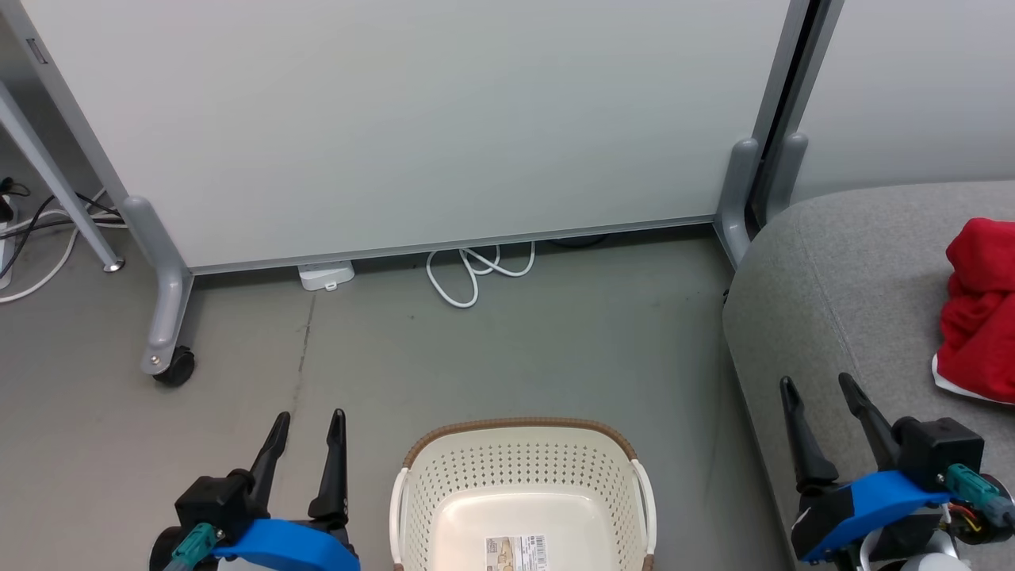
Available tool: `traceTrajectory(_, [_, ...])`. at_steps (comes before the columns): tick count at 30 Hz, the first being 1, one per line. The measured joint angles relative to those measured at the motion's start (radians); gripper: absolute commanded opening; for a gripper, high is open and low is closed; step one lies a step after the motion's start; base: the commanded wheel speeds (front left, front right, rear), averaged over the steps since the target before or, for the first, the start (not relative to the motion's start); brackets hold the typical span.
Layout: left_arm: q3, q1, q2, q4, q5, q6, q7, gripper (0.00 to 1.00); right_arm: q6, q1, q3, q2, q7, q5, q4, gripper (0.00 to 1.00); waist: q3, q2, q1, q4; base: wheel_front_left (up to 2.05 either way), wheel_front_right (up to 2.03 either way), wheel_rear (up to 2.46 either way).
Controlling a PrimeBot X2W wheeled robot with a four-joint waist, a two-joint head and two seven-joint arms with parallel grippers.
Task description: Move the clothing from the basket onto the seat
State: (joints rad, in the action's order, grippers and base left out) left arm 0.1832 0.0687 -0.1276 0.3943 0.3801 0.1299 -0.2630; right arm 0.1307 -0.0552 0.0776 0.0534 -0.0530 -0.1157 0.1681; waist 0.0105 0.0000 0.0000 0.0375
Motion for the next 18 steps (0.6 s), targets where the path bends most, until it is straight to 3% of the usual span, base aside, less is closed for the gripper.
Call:
traceTrajectory(1, [0.000,0.000,0.000,0.000,0.000,0.000,0.000,1.00,0.000,0.000,-0.001,0.000,0.000,0.000,0.001,1.00,0.000,0.0000,0.0000,0.000,0.00,0.00,0.00])
traceTrajectory(2, [0.001,0.000,0.001,0.002,0.002,0.000,0.000,0.00,0.000,0.000,-0.001,0.000,0.000,-0.001,0.004,0.00,0.000,0.0000,0.0000,0.000,0.00,0.00,0.00])
traceTrajectory(9, [0.000,-0.051,0.011,0.053,0.020,0.000,0.012,0.00,0.000,0.023,0.000,-0.008,0.005,-0.010,0.069,0.00,0.000,0.0000,0.0000,0.000,0.00,0.00,0.00])
traceTrajectory(18, [-0.030,-0.051,0.020,0.033,0.165,0.000,0.056,0.00,0.000,0.023,0.007,-0.008,0.026,-0.189,0.074,0.00,-0.001,0.0000,0.0001,-0.003,0.00,0.00,0.00])
